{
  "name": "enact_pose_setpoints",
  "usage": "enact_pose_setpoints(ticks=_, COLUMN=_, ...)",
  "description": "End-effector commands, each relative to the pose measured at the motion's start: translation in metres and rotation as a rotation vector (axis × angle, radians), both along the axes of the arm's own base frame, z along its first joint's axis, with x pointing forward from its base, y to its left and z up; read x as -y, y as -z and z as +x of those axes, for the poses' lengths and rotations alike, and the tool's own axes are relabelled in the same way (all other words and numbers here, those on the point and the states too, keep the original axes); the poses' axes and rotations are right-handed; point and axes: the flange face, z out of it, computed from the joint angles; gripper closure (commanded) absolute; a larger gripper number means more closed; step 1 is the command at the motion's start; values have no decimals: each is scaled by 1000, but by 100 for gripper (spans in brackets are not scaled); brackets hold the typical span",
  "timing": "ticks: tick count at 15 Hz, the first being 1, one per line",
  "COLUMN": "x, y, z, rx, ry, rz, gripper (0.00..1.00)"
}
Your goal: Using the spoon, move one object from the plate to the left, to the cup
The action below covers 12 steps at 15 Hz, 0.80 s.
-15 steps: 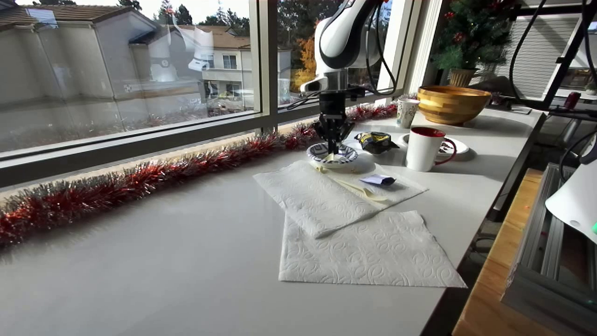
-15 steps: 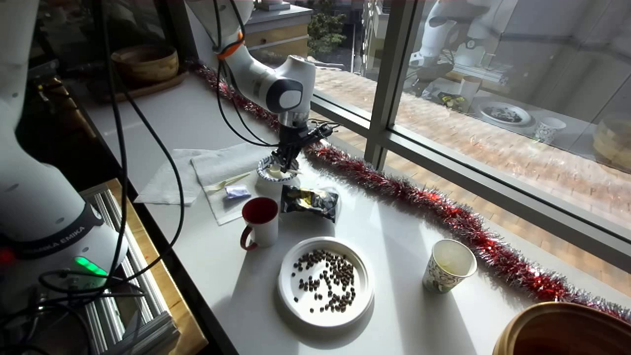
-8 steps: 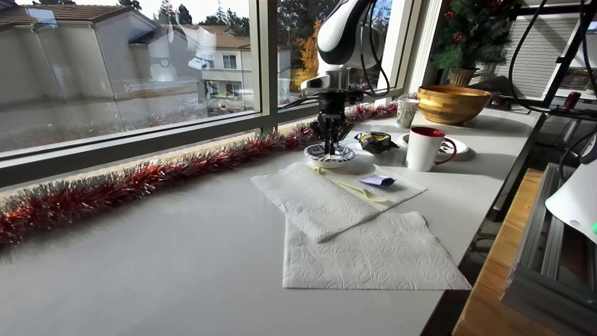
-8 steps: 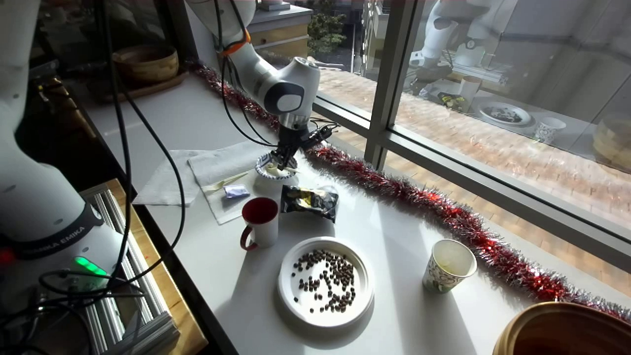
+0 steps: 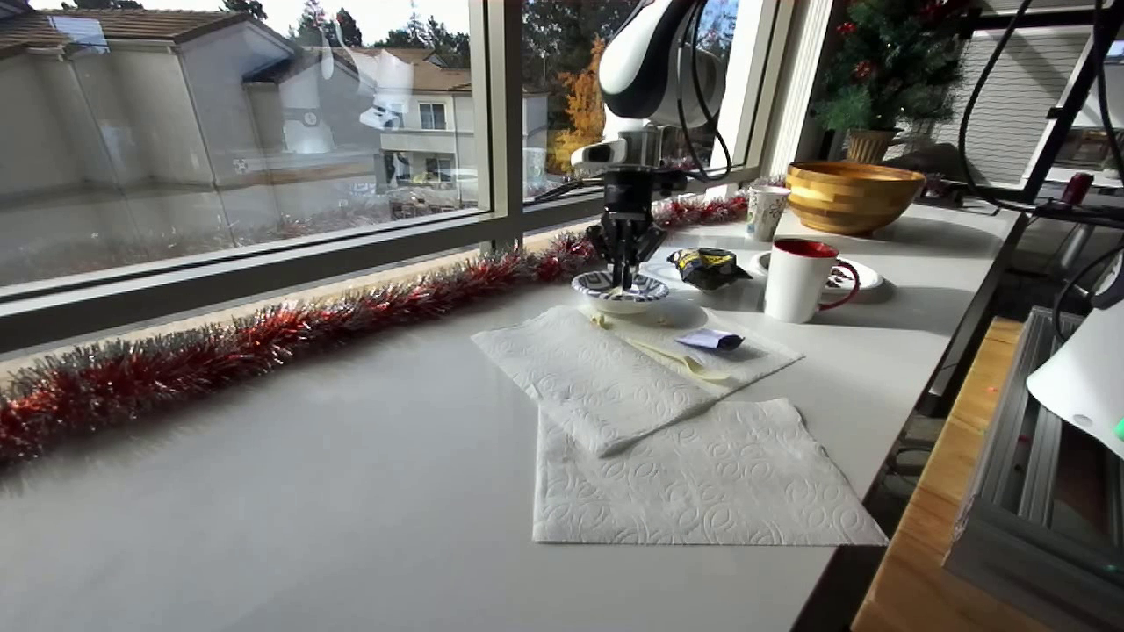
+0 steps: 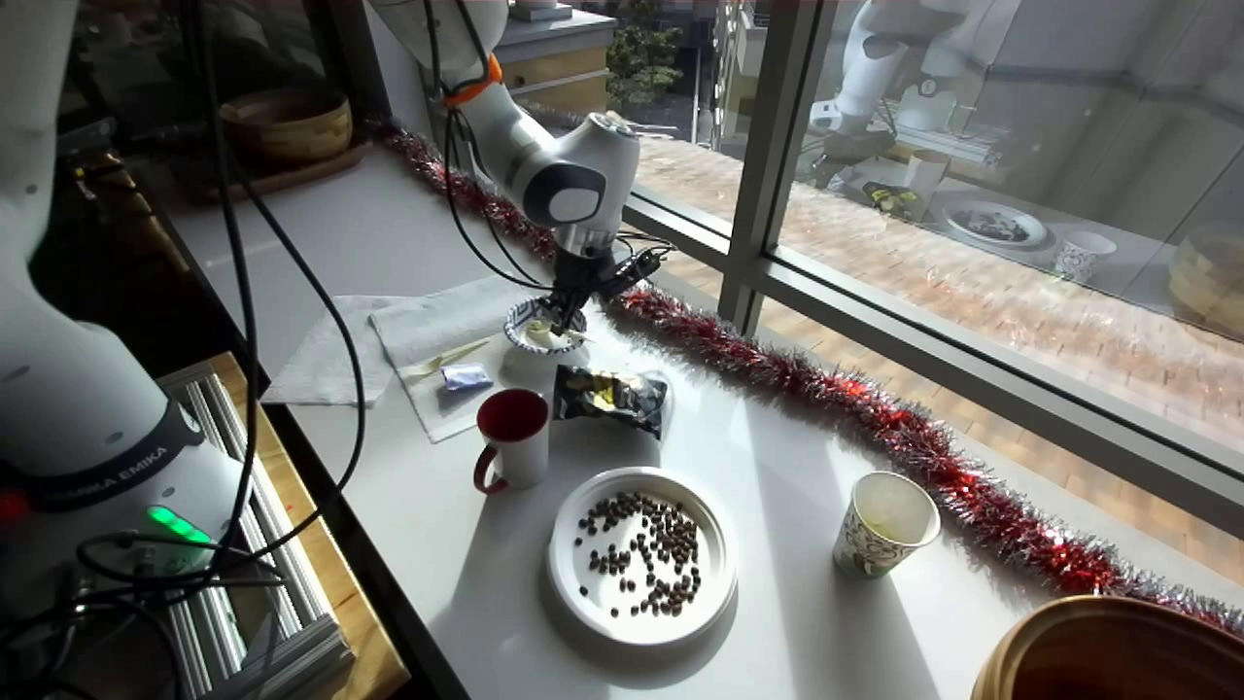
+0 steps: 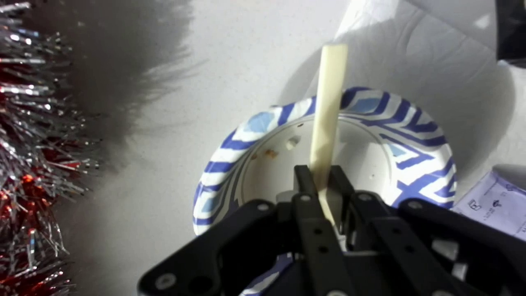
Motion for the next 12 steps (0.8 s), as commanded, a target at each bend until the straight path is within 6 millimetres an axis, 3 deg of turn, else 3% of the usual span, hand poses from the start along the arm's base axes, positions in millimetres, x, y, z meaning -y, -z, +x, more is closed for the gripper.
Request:
enact_pose_setpoints(ticks=1, x=7, y=-13, z=-4, rx=-6, ry=7, rz=-21, gripper=97)
enact_pose_setpoints(ticks=7, x=18, y=-42, z=-9, rx=-23, ry=-7, rz=-6, gripper=97)
enact_pose_setpoints(ticks=12, x=53, y=-75, z=-38, rx=-121, ry=-106, rz=21, gripper=97)
